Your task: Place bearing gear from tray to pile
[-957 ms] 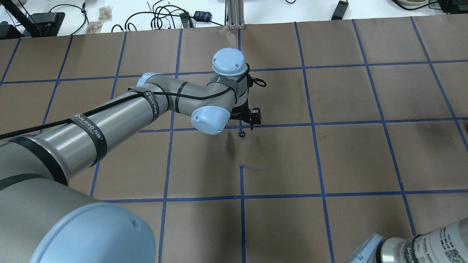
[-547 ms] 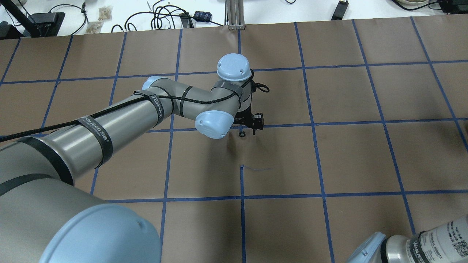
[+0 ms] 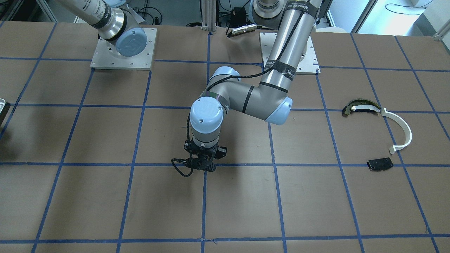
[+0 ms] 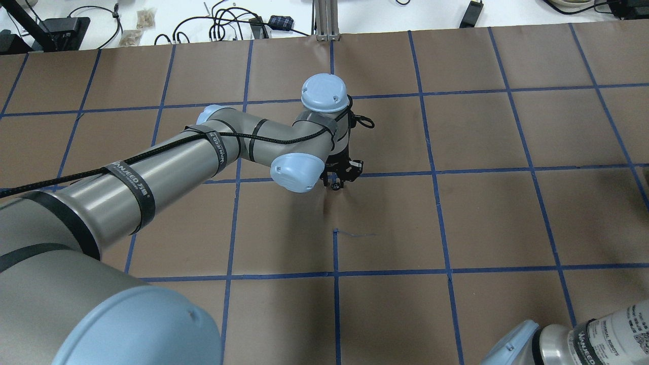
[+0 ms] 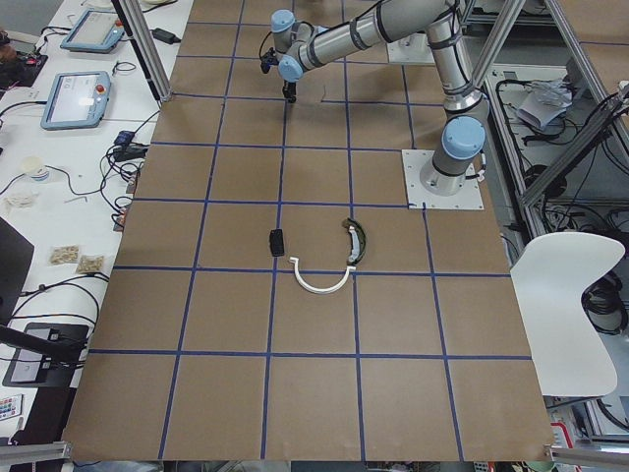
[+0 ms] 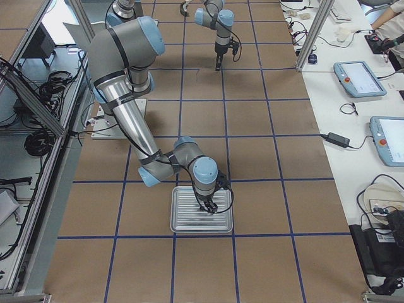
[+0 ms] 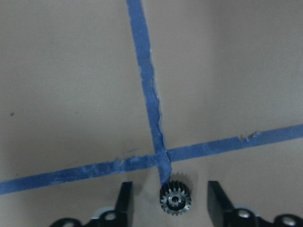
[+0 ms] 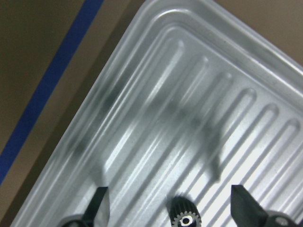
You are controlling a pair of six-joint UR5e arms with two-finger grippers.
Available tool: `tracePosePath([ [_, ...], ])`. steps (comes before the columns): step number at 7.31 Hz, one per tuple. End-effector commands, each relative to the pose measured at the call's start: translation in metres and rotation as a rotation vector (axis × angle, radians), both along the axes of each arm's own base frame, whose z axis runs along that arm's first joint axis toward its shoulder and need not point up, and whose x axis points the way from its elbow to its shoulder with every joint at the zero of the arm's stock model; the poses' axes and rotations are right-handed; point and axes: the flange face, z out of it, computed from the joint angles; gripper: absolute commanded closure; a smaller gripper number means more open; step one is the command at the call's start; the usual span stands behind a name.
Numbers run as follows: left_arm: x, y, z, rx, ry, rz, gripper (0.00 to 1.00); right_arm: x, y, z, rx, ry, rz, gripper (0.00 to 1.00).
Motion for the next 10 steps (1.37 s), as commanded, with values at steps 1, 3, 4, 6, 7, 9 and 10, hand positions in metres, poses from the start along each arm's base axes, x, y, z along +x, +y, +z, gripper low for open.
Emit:
tracePosePath([
  [1, 0.000, 0.000, -0.001, 0.000, 0.003, -0.004, 1.00, -0.004, 0.000, 0.004, -0.012, 0.013, 0.000, 0.11],
  [3, 0.004, -0.005, 0.021, -0.024, 0.009, -0.035, 1.00, -0.018, -0.002, 0.015, -0.030, 0.034, 0.004, 0.11],
  [4, 0.024, -0.015, 0.032, -0.019, 0.006, -0.012, 1.00, -0.020, 0.001, 0.010, -0.039, 0.018, 0.002, 0.11],
  [6, 0.121, -0.050, 0.062, 0.019, -0.003, 0.089, 1.00, -0.021, 0.000, 0.004, -0.035, 0.010, 0.017, 0.11],
  [7, 0.187, -0.067, 0.078, 0.025, -0.001, 0.136, 1.00, -0.021, 0.001, 0.003, -0.029, 0.011, 0.020, 0.11],
  [9, 0.319, -0.075, 0.100, 0.055, -0.001, 0.226, 1.00, -0.021, 0.001, 0.003, -0.028, 0.012, 0.021, 0.22],
  [10, 0.384, -0.072, 0.106, 0.059, 0.011, 0.238, 1.00, -0.022, 0.001, 0.003, -0.020, 0.016, 0.031, 0.38],
])
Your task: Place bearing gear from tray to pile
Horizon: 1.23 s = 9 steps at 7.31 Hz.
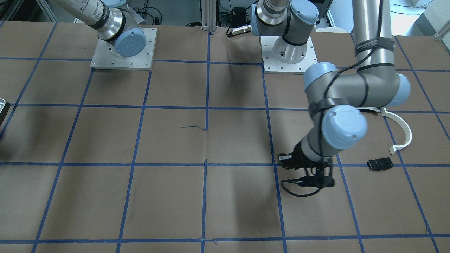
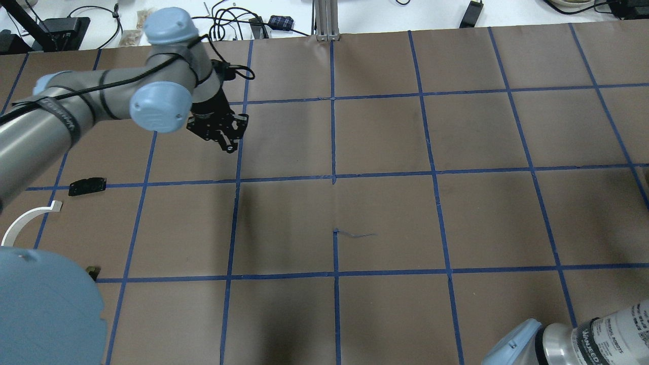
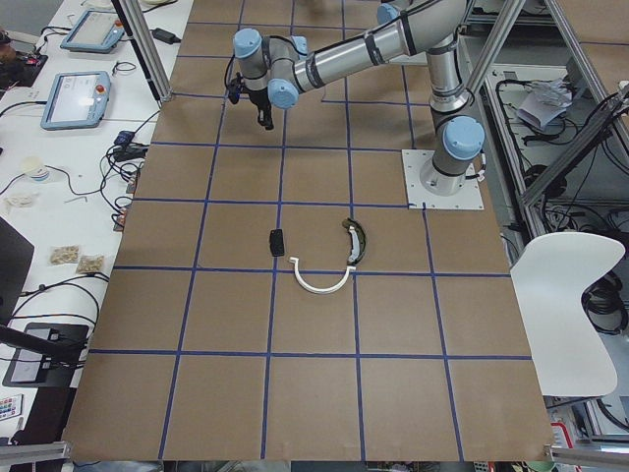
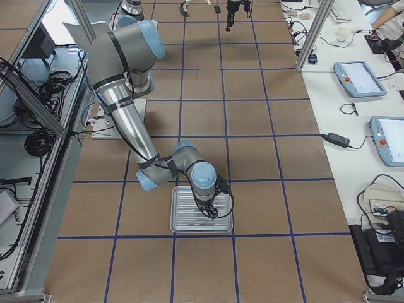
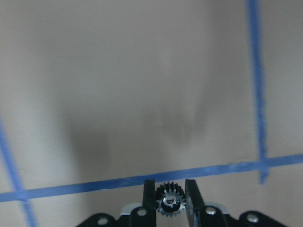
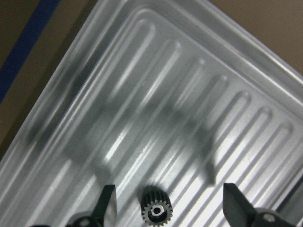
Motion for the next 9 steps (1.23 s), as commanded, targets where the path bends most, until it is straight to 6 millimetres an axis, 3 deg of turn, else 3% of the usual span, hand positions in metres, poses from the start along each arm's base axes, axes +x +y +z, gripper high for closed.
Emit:
tracePosePath([
  [1, 0.142, 0.018, 0.010, 0.043, 0.014, -0.022, 1.00, -0.001, 0.001, 0.000, 0.010, 0.005, 0.017, 0.43],
  [3, 0.264, 0.062, -0.012, 0.084, 0.052, 0.000, 1.00, 0.002, 0.003, -0.004, 0.021, -0.007, 0.019, 0.43],
  [5, 0.357, 0.112, -0.035, 0.107, 0.098, 0.025, 1.00, 0.003, 0.003, -0.004, 0.021, -0.009, 0.022, 0.46],
  [9, 0.375, 0.114, -0.082, 0.149, 0.136, 0.052, 1.00, 0.002, 0.004, -0.003, 0.023, -0.010, 0.020, 0.72],
])
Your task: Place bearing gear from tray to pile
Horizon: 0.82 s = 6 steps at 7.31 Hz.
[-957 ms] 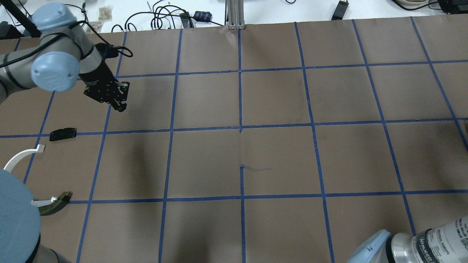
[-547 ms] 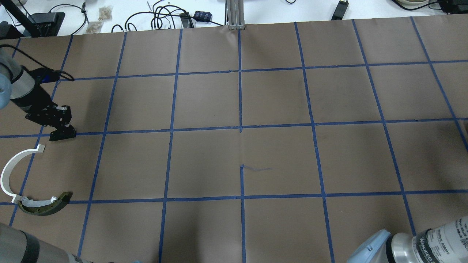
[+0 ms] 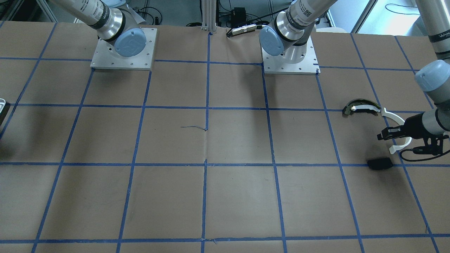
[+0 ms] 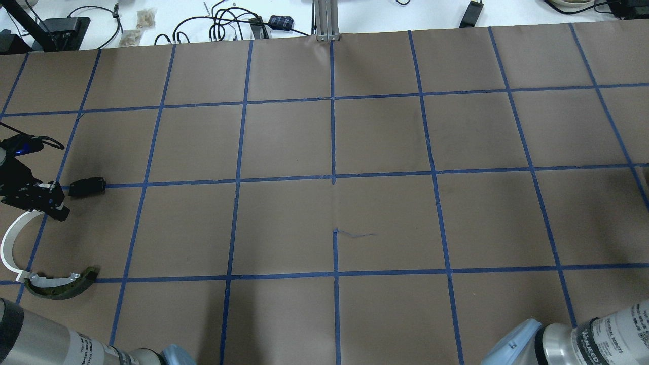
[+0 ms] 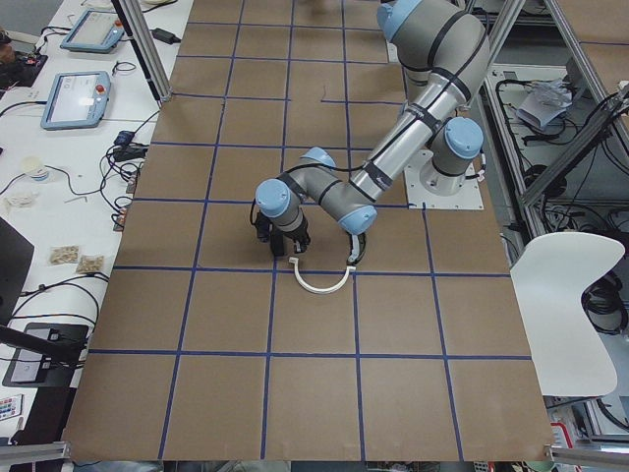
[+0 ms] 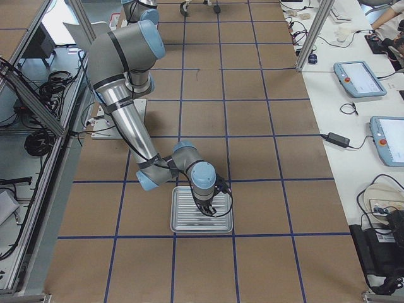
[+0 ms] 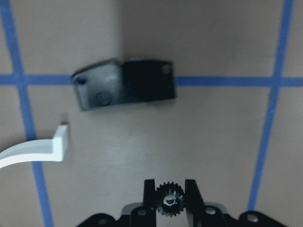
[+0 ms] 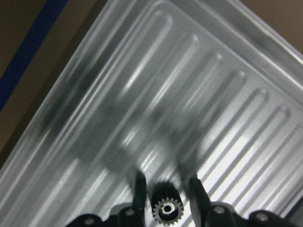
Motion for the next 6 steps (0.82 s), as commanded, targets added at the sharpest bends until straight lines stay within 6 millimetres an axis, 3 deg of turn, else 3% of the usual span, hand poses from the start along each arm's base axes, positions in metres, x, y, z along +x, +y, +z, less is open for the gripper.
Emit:
tracePosePath([
  [1, 0.006, 0.000, -0.013, 0.013, 0.006, 0.000, 1.00, 0.001, 0.000, 0.002, 0.001, -0.003, 0.000, 0.78],
  [2, 0.009, 0.001, -0.017, 0.021, -0.015, -0.005, 1.00, -0.001, -0.001, 0.009, -0.001, -0.001, -0.003, 0.80],
  [3, 0.009, 0.000, -0.019, 0.023, -0.014, -0.005, 1.00, 0.003, 0.001, 0.031, -0.004, 0.002, -0.016, 0.80],
  [4, 0.008, 0.001, -0.021, 0.028, -0.010, 0.002, 0.53, 0.012, 0.004, 0.064, -0.013, 0.011, -0.027, 0.80],
  [5, 0.008, 0.001, -0.021, 0.031, -0.011, 0.005, 0.23, 0.024, 0.005, 0.090, -0.020, 0.005, -0.071, 0.80],
  [6, 0.009, 0.002, -0.020, 0.035, -0.011, 0.010, 0.02, 0.044, 0.004, 0.120, -0.022, -0.002, -0.103, 0.80],
])
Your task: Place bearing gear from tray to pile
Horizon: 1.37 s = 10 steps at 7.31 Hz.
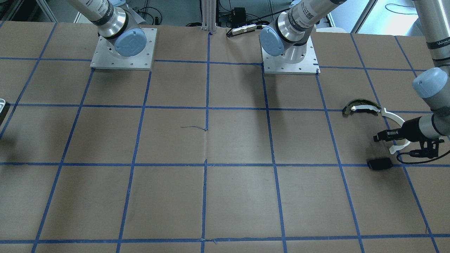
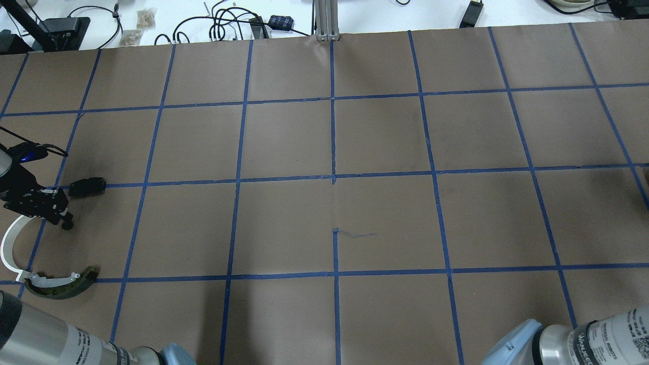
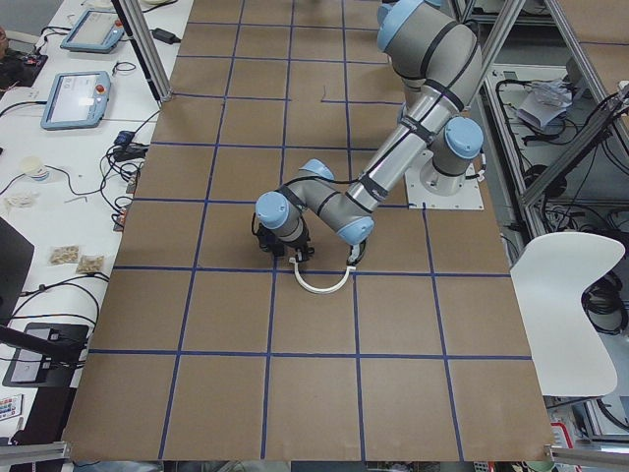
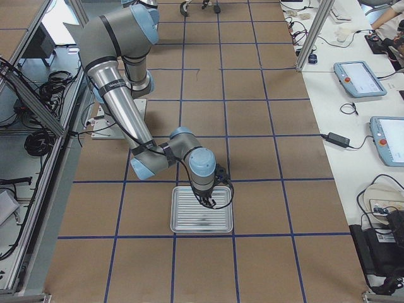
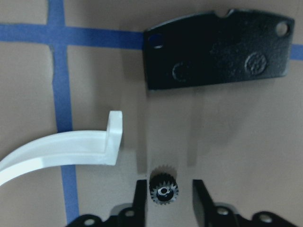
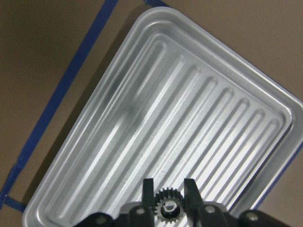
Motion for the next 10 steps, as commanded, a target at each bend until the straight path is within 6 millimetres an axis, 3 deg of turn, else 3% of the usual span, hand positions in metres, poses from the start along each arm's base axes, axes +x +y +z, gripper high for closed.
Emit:
tracePosePath([
  [1, -0.002, 0.000, 0.004, 0.004, -0.004, 0.002, 0.00, 0.052, -0.002, 0.064, 0.015, -0.036, -0.112, 0.80],
  [2, -0.005, -0.007, 0.019, -0.014, -0.021, -0.008, 0.00, 0.087, -0.006, 0.101, 0.008, -0.031, -0.128, 0.79],
  [3, -0.022, -0.019, 0.024, -0.023, -0.031, -0.042, 0.00, 0.124, -0.013, 0.132, -0.016, -0.010, -0.140, 0.80],
  [5, -0.084, -0.055, 0.057, -0.067, -0.091, -0.068, 0.00, 0.197, -0.021, 0.173, 0.006, 0.006, -0.190, 0.80],
  [6, -0.105, -0.063, 0.071, -0.096, -0.097, -0.090, 0.00, 0.232, -0.025, 0.186, 0.020, -0.001, -0.236, 0.79],
  [9, -0.121, -0.065, 0.104, -0.180, -0.060, -0.084, 0.00, 0.357, -0.050, 0.245, 0.046, -0.027, -0.401, 0.79],
  [10, -0.126, -0.065, 0.110, -0.192, -0.045, -0.082, 0.00, 0.400, -0.056, 0.251, 0.045, -0.029, -0.444, 0.78],
])
